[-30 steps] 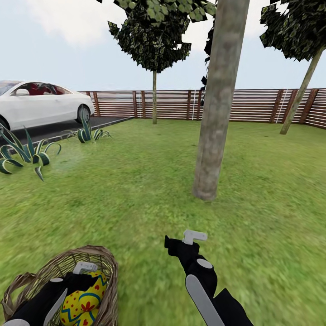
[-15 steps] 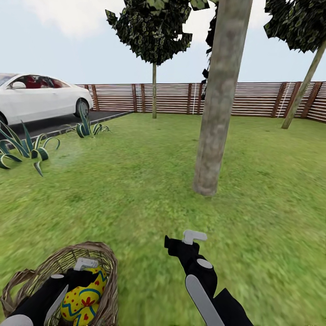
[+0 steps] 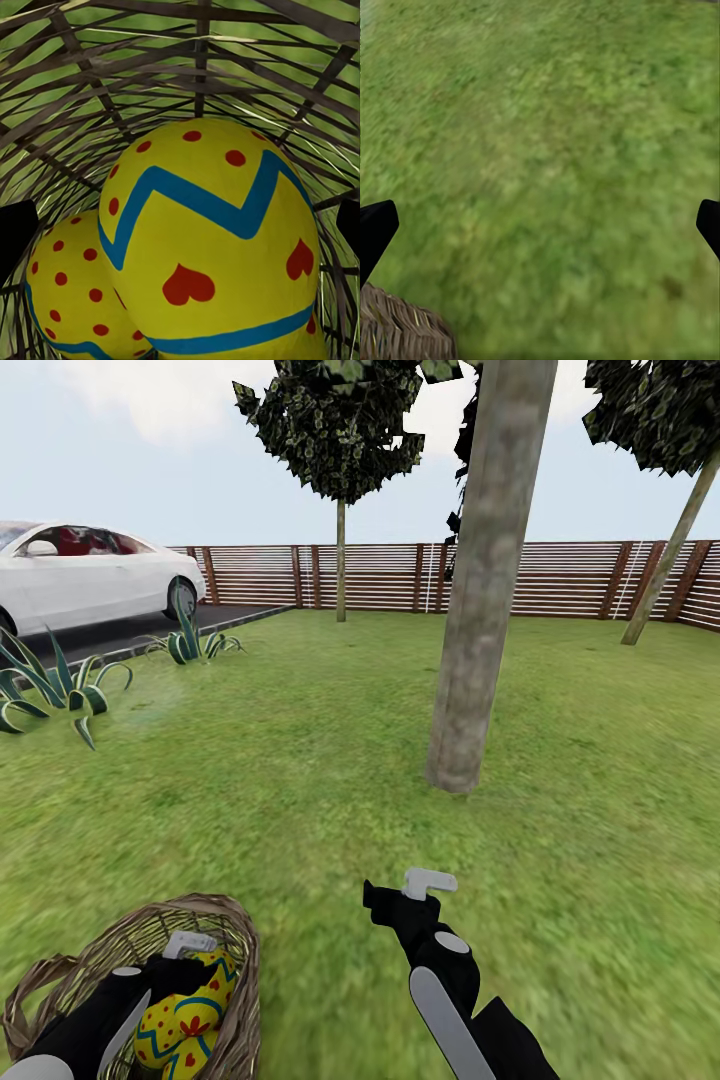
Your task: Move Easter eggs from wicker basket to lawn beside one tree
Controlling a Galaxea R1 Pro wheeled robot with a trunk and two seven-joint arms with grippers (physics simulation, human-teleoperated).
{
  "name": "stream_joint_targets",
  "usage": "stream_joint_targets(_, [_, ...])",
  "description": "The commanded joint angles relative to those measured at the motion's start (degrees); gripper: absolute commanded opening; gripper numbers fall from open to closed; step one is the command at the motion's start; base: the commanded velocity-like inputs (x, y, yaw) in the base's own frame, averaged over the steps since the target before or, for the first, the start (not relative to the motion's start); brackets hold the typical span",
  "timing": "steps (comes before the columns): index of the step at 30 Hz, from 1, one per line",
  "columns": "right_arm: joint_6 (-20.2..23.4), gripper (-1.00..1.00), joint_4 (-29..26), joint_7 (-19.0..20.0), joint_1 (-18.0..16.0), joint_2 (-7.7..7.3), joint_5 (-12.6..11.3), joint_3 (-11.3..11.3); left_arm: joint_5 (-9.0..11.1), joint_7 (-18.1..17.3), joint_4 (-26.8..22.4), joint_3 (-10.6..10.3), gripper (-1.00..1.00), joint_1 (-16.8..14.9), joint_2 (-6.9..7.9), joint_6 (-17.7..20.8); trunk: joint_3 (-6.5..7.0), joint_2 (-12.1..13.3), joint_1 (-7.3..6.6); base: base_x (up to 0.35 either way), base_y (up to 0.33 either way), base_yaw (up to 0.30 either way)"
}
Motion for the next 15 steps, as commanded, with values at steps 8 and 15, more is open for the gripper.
stream_joint_targets(8, [0.06,1.00,-0.09,-0.50,-0.04,0.00,-0.41,0.07,0.36,0.01,-0.10,-0.27,1.00,-0.01,0.07,0.35,-0.06,-0.03,-0.01,0.000,0.000,0.000])
stream_joint_targets(15, [0.05,1.00,-0.09,-0.50,-0.05,0.00,-0.41,0.06,0.36,0.01,-0.10,-0.27,1.00,-0.01,0.07,0.35,-0.50,-0.05,0.04,0.000,0.000,0.000])
